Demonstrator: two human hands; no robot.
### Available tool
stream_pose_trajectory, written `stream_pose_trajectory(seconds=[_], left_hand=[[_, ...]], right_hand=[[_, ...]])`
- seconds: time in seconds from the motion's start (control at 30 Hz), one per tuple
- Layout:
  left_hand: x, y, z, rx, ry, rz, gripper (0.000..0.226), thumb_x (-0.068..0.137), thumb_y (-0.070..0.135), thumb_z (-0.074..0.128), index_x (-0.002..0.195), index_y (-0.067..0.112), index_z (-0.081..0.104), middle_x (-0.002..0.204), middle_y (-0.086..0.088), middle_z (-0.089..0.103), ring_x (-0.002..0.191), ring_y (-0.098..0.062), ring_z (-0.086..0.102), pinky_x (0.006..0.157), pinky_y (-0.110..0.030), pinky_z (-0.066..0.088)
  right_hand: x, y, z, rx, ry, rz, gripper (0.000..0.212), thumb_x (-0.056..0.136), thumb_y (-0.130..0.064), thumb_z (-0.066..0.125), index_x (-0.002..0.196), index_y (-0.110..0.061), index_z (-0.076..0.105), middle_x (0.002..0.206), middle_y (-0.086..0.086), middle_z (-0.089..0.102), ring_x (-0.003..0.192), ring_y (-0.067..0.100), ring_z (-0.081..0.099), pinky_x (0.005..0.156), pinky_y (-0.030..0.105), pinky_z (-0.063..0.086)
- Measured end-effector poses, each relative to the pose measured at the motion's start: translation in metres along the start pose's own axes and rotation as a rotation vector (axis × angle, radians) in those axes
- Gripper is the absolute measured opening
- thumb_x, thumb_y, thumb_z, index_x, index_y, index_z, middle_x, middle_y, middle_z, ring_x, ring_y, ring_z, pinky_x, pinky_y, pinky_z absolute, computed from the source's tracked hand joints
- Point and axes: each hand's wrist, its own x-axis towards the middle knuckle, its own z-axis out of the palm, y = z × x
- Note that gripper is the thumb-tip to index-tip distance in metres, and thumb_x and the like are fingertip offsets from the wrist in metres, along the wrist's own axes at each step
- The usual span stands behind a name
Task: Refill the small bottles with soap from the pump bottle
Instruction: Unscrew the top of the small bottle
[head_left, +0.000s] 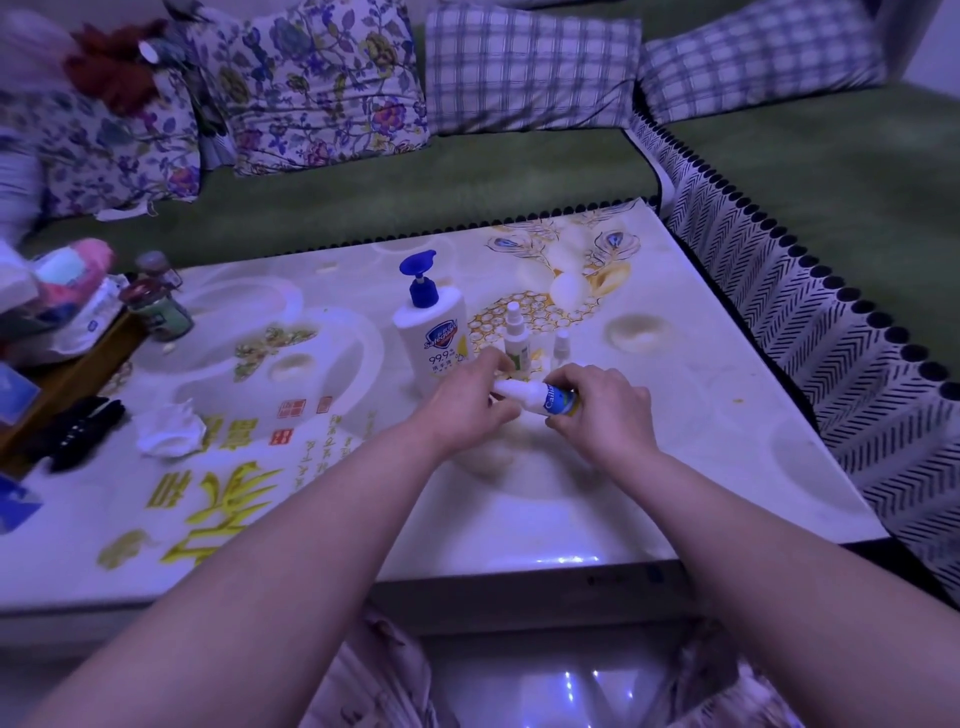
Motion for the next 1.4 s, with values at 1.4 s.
stream_pose_trajectory(seconds=[1.4], left_hand=[[-0.0012, -0.0081, 0.0098, 0.025, 0.033, -0.027, 0.021, 0.082, 0.03, 0.063, 0.1, 0.02, 0.055, 0.094, -0.002, 0.065, 0.091, -0.024, 0.059, 0.072, -0.033, 0.045]], right_hand=[[-0.0059, -0.0006, 0.0011, -0.027, -0.036, -0.001, 0.033, 0.083, -0.022, 0.064, 0.111, -0.038, 0.062, 0.106, -0.009, 0.063, 0.109, 0.021, 0.052, 0.076, 0.034, 0.027]])
